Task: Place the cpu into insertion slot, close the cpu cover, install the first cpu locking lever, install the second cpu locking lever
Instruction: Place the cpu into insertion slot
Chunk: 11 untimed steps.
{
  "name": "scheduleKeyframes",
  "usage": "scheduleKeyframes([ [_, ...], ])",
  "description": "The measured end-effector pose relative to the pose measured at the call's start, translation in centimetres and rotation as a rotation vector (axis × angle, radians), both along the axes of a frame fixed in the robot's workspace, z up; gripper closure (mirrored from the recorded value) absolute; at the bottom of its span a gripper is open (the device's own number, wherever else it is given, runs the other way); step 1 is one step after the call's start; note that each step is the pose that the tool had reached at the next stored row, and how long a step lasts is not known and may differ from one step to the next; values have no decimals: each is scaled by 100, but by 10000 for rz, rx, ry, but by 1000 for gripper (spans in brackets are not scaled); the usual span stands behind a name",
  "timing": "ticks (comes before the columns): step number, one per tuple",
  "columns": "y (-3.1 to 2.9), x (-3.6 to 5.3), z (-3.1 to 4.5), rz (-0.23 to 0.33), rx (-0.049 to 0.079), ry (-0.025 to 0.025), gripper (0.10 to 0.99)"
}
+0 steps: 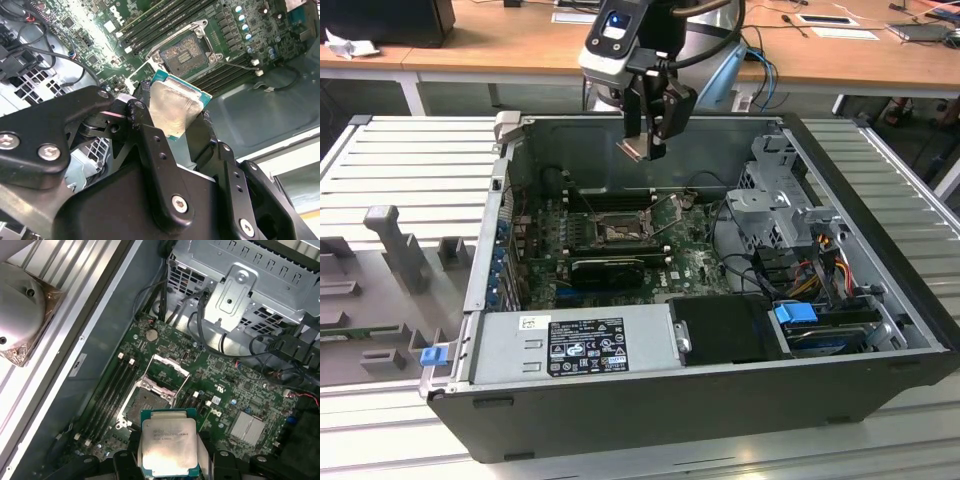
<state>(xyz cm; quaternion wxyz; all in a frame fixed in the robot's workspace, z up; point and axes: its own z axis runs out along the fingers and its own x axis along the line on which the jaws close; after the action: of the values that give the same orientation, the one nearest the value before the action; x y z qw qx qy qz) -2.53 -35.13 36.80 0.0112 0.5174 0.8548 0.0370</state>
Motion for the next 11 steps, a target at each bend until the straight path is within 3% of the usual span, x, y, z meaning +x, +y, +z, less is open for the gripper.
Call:
scheduleKeyframes([
  [11,0,0,-2,-361,0,16,557],
])
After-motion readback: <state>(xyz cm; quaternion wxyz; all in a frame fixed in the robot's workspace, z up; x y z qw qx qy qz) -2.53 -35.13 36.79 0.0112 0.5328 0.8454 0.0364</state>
